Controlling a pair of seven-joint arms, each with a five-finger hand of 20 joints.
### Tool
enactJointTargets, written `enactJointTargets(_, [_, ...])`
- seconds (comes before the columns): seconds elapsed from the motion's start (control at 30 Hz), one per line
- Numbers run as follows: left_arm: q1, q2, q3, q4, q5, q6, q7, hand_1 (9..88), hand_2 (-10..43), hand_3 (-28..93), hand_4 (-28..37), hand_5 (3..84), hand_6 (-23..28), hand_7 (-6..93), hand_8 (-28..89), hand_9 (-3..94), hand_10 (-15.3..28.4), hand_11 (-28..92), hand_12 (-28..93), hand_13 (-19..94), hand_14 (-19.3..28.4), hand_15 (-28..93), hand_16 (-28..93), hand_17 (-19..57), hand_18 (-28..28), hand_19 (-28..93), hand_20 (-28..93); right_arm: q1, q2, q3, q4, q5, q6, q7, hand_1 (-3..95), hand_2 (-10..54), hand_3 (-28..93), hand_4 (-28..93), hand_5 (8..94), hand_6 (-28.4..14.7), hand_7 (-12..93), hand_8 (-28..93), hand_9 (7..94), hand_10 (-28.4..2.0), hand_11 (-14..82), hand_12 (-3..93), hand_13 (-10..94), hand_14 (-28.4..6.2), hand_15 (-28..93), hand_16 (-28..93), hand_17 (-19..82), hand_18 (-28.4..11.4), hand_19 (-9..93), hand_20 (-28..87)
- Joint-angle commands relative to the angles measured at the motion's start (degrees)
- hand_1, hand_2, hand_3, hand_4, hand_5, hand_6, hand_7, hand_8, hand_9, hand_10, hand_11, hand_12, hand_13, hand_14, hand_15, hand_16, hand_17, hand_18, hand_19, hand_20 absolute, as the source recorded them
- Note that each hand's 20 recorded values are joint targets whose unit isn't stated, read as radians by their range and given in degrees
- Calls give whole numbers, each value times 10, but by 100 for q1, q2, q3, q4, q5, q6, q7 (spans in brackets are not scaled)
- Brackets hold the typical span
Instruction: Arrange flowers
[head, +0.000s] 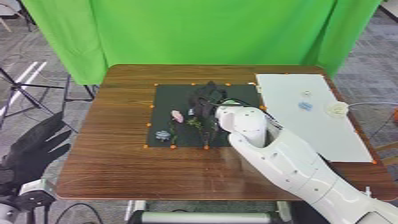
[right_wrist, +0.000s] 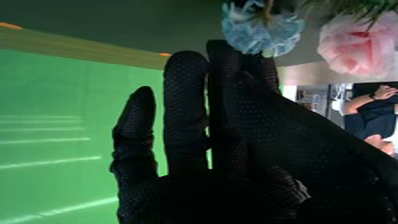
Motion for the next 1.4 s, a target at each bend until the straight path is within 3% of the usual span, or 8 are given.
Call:
enactJointTargets(0.03, [67, -40, -15, -21, 5, 25, -8, 239, -7, 702, -265, 217, 5, 178, -95, 171, 86, 99, 197, 126, 116, 167, 76, -127, 177, 345, 97, 26, 21, 9, -9, -68, 38, -48, 370, 106, 932, -69, 584, 57, 279, -188, 619, -30, 152, 170, 474, -65, 686, 344, 102, -182, 705, 554])
enactJointTargets(0.27, [72, -42, -16, -17, 0, 22, 0, 239, -7, 703, -265, 217, 6, 178, -95, 171, 86, 100, 198, 126, 116, 167, 75, -128, 177, 345, 97, -54, 40, 166, -114, 64, 264, -26, 370, 59, 932, -68, 553, 60, 290, -193, 602, -42, 154, 173, 478, -64, 692, 346, 105, -185, 711, 556])
enactJointTargets(0.53, [84, -81, -19, -28, 4, 32, 26, 240, -6, 702, -266, 217, 6, 178, -95, 171, 86, 99, 197, 126, 115, 165, 75, -127, 177, 346, 98, -207, 410, 673, -319, 427, 682, 276, 316, 35, 932, -108, 401, 32, 308, -179, 514, -93, 190, 207, 470, -67, 685, 347, 108, -197, 717, 560])
enactJointTargets(0.67, [110, -101, -17, -44, 9, 68, 50, 240, -6, 702, -265, 217, 6, 178, -95, 171, 86, 98, 197, 126, 115, 165, 75, -128, 177, 346, 98, -186, 882, 719, -228, 527, 840, 1064, 254, 78, 932, -113, 322, 14, 303, -169, 437, -108, 182, 211, 443, -90, 697, 255, 97, -202, 711, 558])
enactJointTargets(0.87, [159, -171, -45, -66, 16, 69, 65, 240, -6, 702, -265, 217, 6, 178, -95, 172, 87, 99, 197, 127, 115, 165, 75, -128, 178, 346, 97, -218, 1431, 724, 156, 570, 953, 2897, 250, -14, 901, -237, 268, -41, 255, -134, 329, -132, 155, 220, 349, -99, 609, 157, 92, -195, 709, 538])
enactJointTargets(1.0, [176, -185, -54, -71, 12, 68, 74, 239, -7, 702, -265, 217, 6, 178, -96, 173, 87, 99, 196, 127, 115, 165, 75, -128, 178, 346, 97, -345, 1766, 817, 258, 669, 1015, 3550, 253, -58, 874, -274, 211, -53, 186, -99, 288, -165, 98, 214, 341, -122, 497, 150, 95, -193, 706, 504])
enactJointTargets(1.23, [196, -192, -59, -74, 13, 67, 80, 239, -7, 704, -266, 217, 6, 178, -96, 173, 87, 98, 196, 127, 115, 164, 75, -128, 177, 346, 97, -925, 2084, 1404, 122, 769, 880, 3761, 263, -94, 863, -282, 192, -46, 143, -86, 309, -193, 48, 170, 432, -130, 386, 175, 123, -221, 687, 465])
enactJointTargets(1.4, [198, -184, -76, -75, 8, 51, 64, 239, -7, 703, -266, 217, 6, 179, -95, 173, 87, 99, 196, 127, 115, 165, 75, -128, 178, 346, 97, -1297, 2199, 1640, -60, 814, 822, 3652, 273, -95, 871, -283, 245, -35, 181, -100, 386, -159, 89, 165, 484, -93, 432, 192, 124, -220, 709, 483])
